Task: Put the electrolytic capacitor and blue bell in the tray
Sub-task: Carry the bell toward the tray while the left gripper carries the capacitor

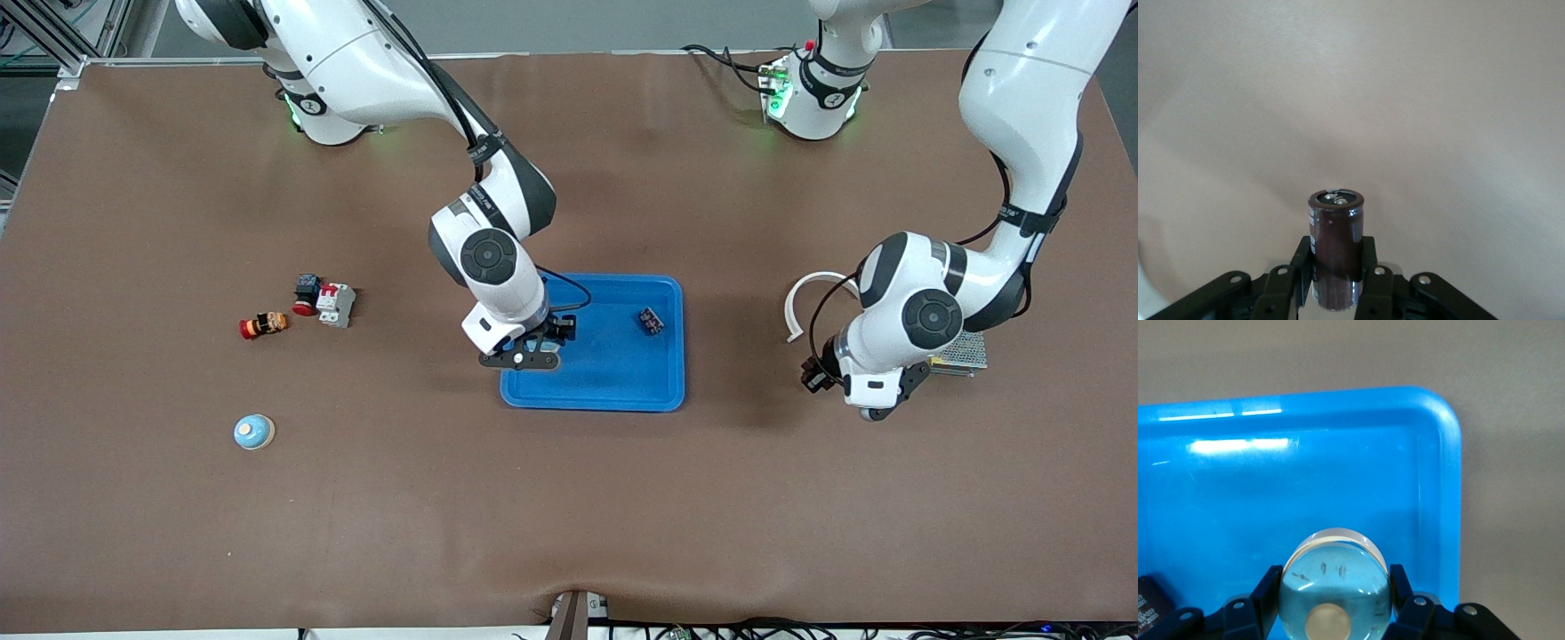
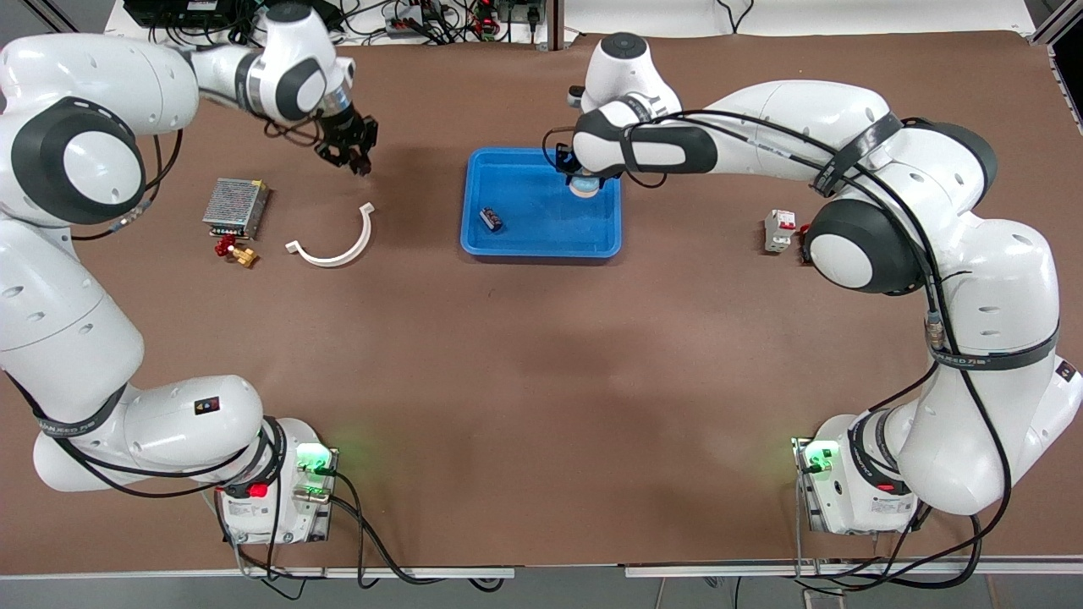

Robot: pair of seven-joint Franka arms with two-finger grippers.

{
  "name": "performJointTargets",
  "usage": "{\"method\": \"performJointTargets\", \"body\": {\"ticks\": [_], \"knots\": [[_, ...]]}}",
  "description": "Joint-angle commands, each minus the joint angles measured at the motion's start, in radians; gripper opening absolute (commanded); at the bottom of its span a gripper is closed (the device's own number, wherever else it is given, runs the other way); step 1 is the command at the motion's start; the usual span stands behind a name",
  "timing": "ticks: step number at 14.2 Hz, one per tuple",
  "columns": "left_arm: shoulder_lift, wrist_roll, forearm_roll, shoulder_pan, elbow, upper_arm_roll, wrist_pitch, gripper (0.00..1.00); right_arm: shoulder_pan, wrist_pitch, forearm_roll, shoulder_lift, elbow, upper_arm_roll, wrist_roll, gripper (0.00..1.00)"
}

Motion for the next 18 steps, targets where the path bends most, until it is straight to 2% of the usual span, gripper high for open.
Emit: {"method": "performJointTargets", "body": {"ticks": [1,5,12,18], "knots": [[-0.018,-0.017,0.006,-0.01,0.075,-0.047,-0.109,0.0,0.022,0.029,0.009,-0.035,-0.063,-0.012,0.023,0.59],[-0.006,-0.072,0.001,-0.055,0.169,-0.1,-0.161,0.0,0.052,0.031,0.0,-0.035,-0.074,-0.015,0.055,0.59],[0.063,-0.25,0.003,-0.222,0.273,-0.098,-0.167,0.0,0.066,0.063,-0.002,-0.031,-0.113,-0.018,0.056,0.6],[0.12,-0.369,0.012,-0.305,0.327,-0.09,-0.164,0.0,0.072,0.114,-0.003,-0.027,-0.142,-0.02,0.056,0.6]]}}
